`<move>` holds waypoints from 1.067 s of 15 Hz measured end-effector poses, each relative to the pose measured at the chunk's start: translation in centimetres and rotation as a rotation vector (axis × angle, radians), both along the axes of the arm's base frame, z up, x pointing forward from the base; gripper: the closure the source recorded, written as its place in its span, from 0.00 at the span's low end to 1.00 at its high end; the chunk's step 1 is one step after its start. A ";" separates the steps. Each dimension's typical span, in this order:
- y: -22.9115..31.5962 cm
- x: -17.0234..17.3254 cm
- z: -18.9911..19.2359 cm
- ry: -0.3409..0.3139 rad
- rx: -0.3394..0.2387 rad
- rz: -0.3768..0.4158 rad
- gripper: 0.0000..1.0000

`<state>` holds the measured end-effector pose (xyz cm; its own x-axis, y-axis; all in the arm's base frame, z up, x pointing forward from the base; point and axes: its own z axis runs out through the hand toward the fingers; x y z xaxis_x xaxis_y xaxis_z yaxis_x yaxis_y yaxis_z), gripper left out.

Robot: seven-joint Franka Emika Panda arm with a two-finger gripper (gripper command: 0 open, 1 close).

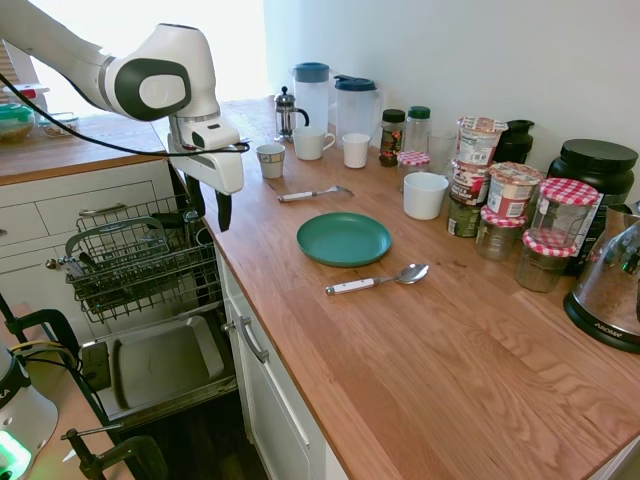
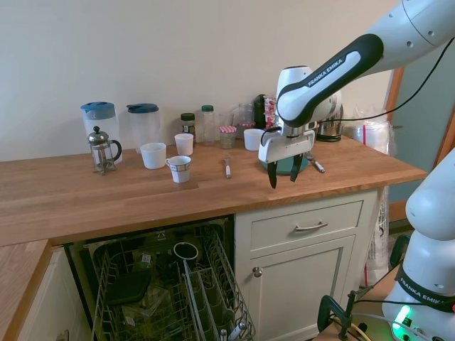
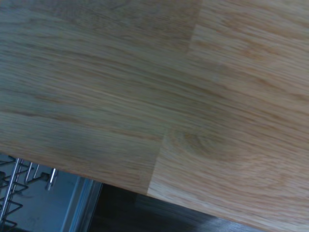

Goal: Put the fork in the dishwasher

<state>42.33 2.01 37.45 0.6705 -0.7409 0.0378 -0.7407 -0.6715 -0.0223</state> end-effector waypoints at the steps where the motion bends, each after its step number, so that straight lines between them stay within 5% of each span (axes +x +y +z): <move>1: 0.0 0.0 0.0 0.001 0.000 0.000 0.00; 5: 0.4 1.9 0.3 -0.041 0.012 -0.035 0.00; 11: 4.1 9.7 0.6 -0.173 0.073 -0.180 0.00; 16: 4.4 16.1 -0.5 -0.313 0.039 -0.329 0.00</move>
<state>58.43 6.43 36.91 0.3602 -0.9175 0.1685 -0.8681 -0.3958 -0.2997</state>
